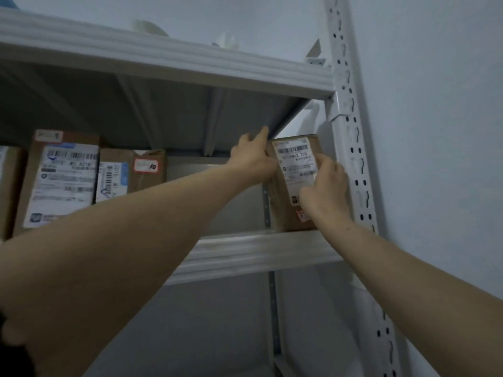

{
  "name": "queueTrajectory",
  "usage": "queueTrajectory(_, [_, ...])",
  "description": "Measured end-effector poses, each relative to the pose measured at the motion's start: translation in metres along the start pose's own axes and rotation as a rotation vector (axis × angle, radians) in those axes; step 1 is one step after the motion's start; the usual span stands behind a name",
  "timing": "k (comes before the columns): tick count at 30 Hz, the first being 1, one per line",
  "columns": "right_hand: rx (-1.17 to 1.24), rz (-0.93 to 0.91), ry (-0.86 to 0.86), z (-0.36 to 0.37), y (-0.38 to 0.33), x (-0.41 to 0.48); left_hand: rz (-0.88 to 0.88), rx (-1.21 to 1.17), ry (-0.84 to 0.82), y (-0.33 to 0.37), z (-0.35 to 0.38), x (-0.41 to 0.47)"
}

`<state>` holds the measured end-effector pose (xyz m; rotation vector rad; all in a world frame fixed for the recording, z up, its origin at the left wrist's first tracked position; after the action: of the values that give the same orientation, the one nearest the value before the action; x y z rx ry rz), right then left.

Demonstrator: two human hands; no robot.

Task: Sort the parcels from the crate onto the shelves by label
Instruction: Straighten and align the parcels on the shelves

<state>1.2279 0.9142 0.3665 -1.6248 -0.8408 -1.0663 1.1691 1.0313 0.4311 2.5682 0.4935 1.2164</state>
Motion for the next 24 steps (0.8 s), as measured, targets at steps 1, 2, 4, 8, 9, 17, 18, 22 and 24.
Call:
queueTrajectory(1, [-0.015,-0.001,-0.022,0.001,0.004,-0.001,0.017,-0.016,-0.008,0.007,0.008,0.002])
queueTrajectory(2, [-0.024,0.011,-0.05,0.003,0.008,-0.001,0.041,-0.006,-0.01,0.015,0.014,0.005])
queueTrajectory(4, [-0.048,0.065,-0.115,0.008,0.014,-0.001,0.072,0.048,-0.002,0.025,0.021,0.011])
queueTrajectory(8, [-0.029,0.202,-0.195,0.014,0.028,0.001,0.055,0.119,0.006,0.031,0.016,0.013])
queueTrajectory(9, [-0.004,0.218,-0.193,0.016,0.029,0.002,0.058,0.144,0.013,0.03,0.011,0.011])
queueTrajectory(17, [0.366,0.236,-0.378,0.074,-0.009,-0.008,0.005,0.342,0.027,-0.022,-0.049,0.01])
queueTrajectory(18, [0.387,0.218,-0.424,0.082,-0.017,-0.009,-0.016,0.343,0.012,-0.03,-0.054,0.01])
queueTrajectory(22, [0.329,0.11,-0.532,0.1,-0.044,-0.013,-0.081,0.334,-0.01,-0.055,-0.07,0.005])
queueTrajectory(24, [0.289,0.084,-0.581,0.105,-0.054,-0.013,-0.092,0.377,-0.013,-0.064,-0.074,0.005])
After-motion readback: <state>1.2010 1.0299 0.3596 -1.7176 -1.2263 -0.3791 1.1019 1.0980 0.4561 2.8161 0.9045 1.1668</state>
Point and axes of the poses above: each hand's wrist, its own x-axis towards the middle knuckle, its own z-axis out of the palm, y = z × x, the point moved 6 cm from there along x, towards the middle knuckle, and after that the axes turned 12 degrees about -z, right-handed, at the moved point
